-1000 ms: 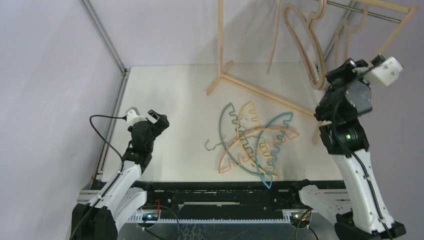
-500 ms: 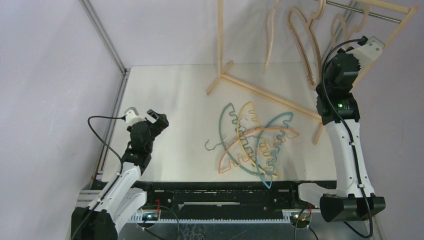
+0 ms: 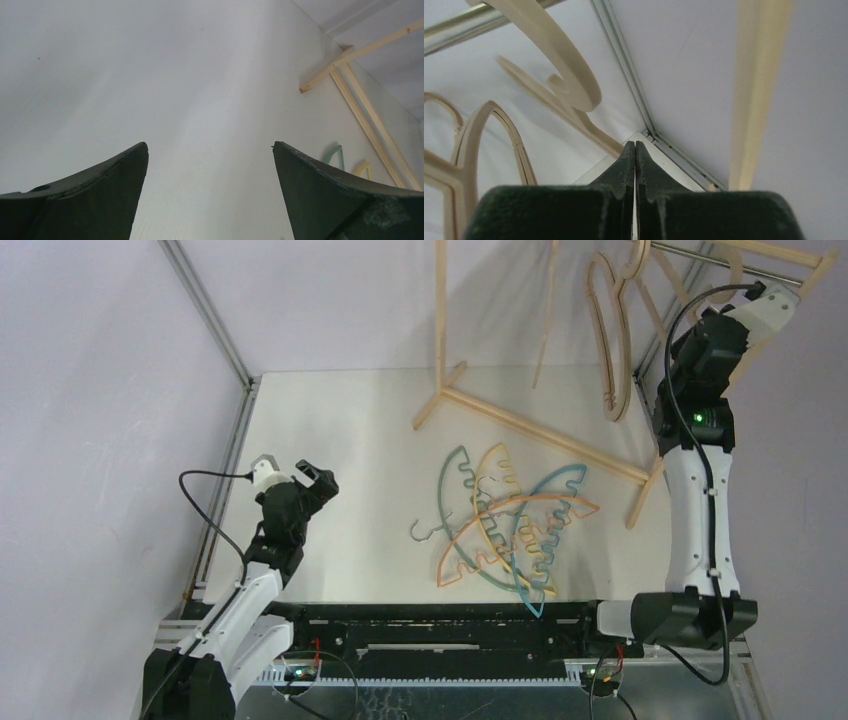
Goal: Organize the hangers
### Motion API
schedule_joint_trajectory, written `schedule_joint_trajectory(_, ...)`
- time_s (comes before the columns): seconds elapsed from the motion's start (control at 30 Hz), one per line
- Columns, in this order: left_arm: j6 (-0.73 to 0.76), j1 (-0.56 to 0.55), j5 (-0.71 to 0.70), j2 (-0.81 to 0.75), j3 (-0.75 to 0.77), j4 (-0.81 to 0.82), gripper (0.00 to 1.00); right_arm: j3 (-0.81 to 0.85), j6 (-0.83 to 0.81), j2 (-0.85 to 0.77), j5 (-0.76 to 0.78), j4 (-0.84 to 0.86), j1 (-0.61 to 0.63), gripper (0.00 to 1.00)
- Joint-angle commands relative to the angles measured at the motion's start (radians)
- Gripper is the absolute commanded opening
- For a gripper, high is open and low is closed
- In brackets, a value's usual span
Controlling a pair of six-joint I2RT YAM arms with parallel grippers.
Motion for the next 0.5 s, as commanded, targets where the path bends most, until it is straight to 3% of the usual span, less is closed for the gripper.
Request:
schedule_joint_trajectory(0.0,0.024,0.004,-0.013,-0.012,-0.003,0.019,0.99,0.058,-0.014,0.065,-0.073,-0.028,-0.036,0.01)
schedule_joint_trajectory(0.2,0.024,0.004,-0.018,-0.009,-0.002,0.023,1.0,0.079,0.008,0.101,-0.189,-0.046,-0.074,0.01)
schedule_joint_trajectory(0.47,0.023,0.006,-0.01,-0.005,0.004,0.023,0.99,0.067,0.048,0.097,-0.422,-0.039,-0.033,0.01)
